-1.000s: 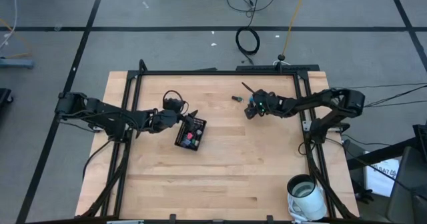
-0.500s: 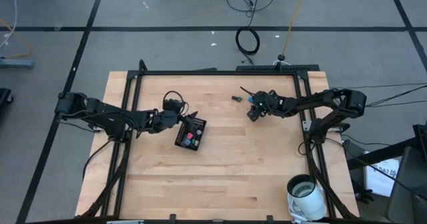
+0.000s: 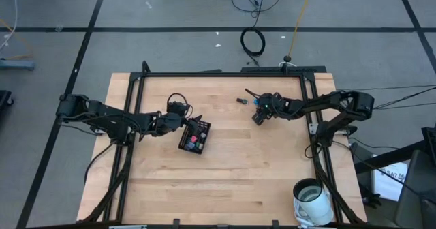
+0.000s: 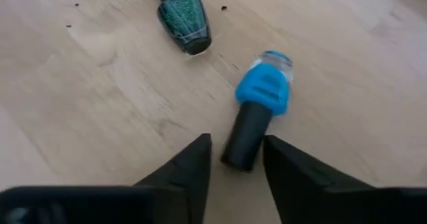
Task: Pick & Place Nail Polish
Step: Put the blue nail polish into the basket
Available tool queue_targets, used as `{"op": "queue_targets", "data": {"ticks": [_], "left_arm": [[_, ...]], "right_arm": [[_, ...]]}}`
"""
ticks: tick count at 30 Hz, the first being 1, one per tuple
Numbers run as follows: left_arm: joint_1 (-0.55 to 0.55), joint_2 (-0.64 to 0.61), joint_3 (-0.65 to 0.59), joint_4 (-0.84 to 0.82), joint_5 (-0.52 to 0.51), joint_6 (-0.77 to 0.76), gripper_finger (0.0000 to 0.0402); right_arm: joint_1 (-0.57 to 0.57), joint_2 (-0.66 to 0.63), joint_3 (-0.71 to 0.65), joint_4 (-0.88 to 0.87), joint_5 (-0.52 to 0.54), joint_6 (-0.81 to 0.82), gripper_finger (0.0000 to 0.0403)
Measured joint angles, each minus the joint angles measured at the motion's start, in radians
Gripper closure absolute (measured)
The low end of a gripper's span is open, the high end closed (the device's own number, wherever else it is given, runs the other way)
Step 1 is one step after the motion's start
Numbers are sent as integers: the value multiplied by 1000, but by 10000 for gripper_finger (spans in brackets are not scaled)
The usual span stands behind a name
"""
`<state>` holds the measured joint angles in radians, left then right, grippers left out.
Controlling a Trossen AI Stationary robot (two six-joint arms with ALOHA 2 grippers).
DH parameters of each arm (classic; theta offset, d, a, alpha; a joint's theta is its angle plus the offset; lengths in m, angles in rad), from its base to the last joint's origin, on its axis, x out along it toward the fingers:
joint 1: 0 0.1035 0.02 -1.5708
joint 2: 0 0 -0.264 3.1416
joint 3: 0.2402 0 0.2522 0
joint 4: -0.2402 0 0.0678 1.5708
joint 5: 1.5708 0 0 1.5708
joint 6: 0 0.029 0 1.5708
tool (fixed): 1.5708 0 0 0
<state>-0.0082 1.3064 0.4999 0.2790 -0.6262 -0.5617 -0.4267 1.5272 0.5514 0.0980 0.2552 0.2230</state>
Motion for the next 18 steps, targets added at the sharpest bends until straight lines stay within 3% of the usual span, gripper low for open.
{"op": "queue_targets", "data": {"ticks": [7, 18], "left_arm": [[0, 0, 0, -15, 0, -1, 27], [0, 0, 0, -18, 0, -23, 27]], "right_arm": [[0, 0, 0, -1, -40, -29, 356], [17, -23, -4, 41, -60, -122, 357]]}}
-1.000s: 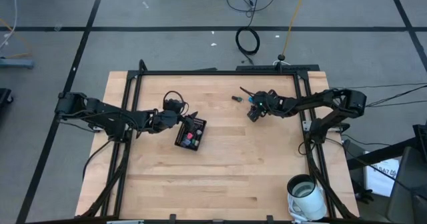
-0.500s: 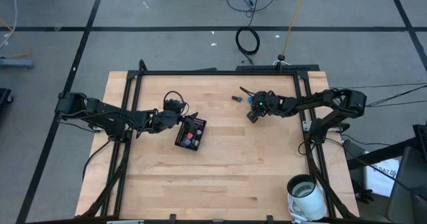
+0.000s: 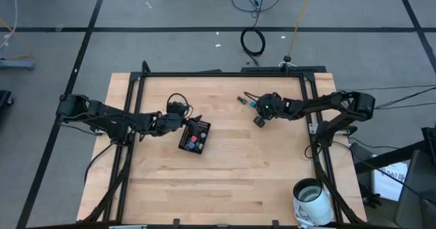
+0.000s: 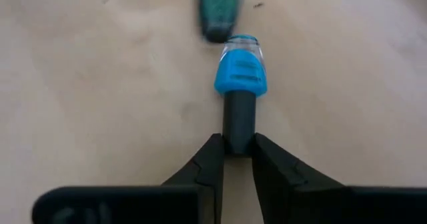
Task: Pick & Place Nail Polish
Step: Put the blue nail polish into the basket
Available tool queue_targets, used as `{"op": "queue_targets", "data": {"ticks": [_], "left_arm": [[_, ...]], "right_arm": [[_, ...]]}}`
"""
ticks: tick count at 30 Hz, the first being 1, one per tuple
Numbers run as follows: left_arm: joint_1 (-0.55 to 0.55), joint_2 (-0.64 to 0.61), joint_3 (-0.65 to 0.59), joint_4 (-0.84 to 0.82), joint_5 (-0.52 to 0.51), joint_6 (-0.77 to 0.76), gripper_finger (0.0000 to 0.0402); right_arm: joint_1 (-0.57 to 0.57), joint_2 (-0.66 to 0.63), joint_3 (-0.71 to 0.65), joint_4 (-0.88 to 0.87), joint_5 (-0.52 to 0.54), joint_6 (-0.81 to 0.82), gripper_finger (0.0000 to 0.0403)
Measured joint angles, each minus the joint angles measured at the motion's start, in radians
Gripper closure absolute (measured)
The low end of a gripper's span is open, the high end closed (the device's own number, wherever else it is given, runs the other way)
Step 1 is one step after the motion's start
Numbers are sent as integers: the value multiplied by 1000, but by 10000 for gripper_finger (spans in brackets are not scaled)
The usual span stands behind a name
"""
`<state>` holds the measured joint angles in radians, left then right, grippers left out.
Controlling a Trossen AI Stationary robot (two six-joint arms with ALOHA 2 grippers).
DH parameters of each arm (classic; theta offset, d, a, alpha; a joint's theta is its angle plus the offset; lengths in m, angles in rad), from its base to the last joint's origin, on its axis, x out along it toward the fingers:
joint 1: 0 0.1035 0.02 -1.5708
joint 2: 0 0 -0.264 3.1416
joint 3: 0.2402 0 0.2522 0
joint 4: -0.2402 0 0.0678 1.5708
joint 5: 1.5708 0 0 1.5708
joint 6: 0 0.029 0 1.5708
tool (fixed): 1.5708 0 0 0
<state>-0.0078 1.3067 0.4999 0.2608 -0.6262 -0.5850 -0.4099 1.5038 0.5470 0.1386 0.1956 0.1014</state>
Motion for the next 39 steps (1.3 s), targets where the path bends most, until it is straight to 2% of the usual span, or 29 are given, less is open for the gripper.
{"op": "queue_targets", "data": {"ticks": [3, 7, 12, 15, 19, 24, 29, 34, 39], "left_arm": [[0, 0, 0, 1, 0, -5, 27], [0, 1, 0, 3, 0, -43, 27], [0, 30, -1, 51, 4, -147, 27], [9, 77, -1, 137, 43, -188, 27], [27, 165, -1, 344, 170, -208, 27], [42, 278, 4, 643, 324, -210, 27], [42, 368, 91, 710, 414, -210, 27], [42, 471, 230, 669, 431, -203, 27], [52, 570, 356, 660, 498, -151, 27]], "right_arm": [[23, -46, -2, 0, -2, -30, 357], [72, -123, -1, 5, 65, -50, 357], [176, -204, 1, 31, 93, -183, 357], [260, -208, 1, 104, 115, -293, 357], [346, -191, 1, 207, 120, -417, 357], [391, -192, 2, 249, 150, -461, 357], [393, -192, 2, 256, 149, -457, 357], [395, -192, 2, 255, 149, -455, 357], [406, -192, 2, 254, 150, -456, 357]]}}
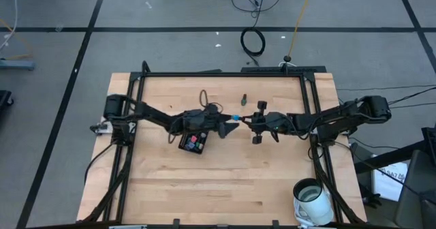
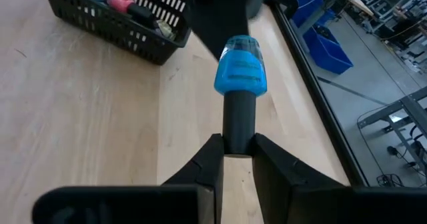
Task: Pick & Place Nail Polish
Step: Put the blue nail polish into the basket
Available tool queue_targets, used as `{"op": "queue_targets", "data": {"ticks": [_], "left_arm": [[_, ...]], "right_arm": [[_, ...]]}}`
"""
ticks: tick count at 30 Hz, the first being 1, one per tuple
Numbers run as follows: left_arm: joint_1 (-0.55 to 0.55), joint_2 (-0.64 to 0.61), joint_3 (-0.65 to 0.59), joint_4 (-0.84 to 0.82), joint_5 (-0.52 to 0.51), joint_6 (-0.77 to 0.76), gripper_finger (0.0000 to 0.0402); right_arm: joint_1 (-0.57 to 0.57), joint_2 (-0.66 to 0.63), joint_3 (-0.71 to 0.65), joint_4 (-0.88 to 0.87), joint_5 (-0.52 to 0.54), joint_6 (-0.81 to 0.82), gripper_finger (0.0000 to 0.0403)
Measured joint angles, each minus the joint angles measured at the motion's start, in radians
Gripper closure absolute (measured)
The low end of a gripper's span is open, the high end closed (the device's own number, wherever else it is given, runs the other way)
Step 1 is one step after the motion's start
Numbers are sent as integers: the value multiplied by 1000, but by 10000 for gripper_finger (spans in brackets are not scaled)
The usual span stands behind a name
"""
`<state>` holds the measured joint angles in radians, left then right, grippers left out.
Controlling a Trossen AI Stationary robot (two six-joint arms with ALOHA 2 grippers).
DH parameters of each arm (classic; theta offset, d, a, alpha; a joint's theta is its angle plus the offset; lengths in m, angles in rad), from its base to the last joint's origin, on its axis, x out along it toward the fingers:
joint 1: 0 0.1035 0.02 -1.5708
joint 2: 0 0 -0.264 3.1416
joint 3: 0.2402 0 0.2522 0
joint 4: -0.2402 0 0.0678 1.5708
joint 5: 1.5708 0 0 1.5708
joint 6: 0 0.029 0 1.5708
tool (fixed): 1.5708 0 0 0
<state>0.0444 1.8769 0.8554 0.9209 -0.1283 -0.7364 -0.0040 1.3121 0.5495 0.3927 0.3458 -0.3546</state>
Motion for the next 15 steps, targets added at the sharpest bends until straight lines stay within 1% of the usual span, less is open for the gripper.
{"op": "queue_targets", "data": {"ticks": [5, 7, 9, 15], "left_arm": [[6, 67, 89, -42, 50, 5, 27], [8, 71, 106, -73, 75, 5, 27], [8, 74, 127, -110, 76, 9, 27], [10, 73, 135, -131, 80, 29, 34]], "right_arm": [[3, 0, 0, 5, 0, -4, 357], [5, 0, 0, 7, 0, -6, 357], [6, 0, 0, 7, 15, -6, 357], [6, -1, 0, -1, 21, -6, 357]]}}
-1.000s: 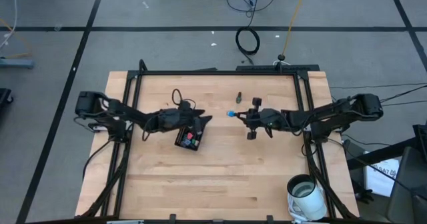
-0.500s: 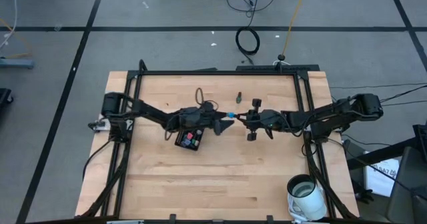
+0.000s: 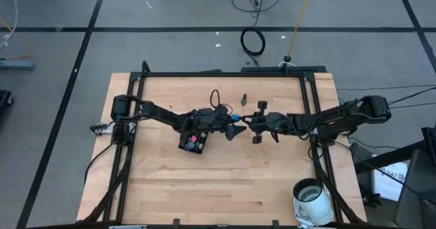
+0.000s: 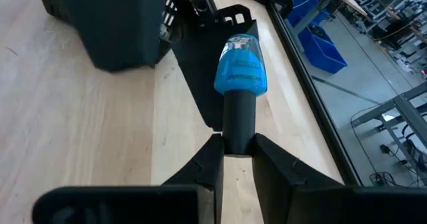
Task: Pick & Place Nail Polish
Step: Put the blue nail polish into the basket
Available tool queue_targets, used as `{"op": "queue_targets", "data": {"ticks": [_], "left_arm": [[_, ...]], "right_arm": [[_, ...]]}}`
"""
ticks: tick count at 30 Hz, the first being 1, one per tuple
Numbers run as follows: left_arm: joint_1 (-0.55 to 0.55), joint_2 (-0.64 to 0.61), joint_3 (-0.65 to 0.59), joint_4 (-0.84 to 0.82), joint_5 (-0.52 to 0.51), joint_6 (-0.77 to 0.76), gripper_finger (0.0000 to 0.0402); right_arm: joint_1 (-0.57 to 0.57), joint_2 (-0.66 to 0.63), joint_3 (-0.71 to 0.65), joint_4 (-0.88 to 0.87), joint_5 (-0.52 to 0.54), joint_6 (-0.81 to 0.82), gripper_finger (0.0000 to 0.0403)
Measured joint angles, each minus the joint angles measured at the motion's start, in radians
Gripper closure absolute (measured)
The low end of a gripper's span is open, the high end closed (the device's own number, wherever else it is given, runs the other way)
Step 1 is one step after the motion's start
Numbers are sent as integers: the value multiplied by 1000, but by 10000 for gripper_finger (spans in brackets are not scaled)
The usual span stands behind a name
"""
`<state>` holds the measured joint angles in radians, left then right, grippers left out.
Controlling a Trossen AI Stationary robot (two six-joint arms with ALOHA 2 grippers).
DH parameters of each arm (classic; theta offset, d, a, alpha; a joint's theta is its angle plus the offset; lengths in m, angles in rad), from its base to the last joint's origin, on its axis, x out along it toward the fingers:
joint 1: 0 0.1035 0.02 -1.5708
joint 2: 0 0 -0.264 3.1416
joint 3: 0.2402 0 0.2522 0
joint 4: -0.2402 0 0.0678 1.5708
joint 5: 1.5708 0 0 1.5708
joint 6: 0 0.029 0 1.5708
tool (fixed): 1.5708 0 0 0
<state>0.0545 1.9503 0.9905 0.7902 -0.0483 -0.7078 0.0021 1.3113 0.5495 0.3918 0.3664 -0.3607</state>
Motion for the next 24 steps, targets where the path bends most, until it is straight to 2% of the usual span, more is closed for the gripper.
{"op": "queue_targets", "data": {"ticks": [13, 24], "left_arm": [[27, 0, 0, -6, 18, -12, 153], [36, 0, 0, -28, 16, -5, 221]], "right_arm": [[0, 0, 0, -9, -29, 0, 357], [0, 0, 0, -17, -31, 0, 357]]}}
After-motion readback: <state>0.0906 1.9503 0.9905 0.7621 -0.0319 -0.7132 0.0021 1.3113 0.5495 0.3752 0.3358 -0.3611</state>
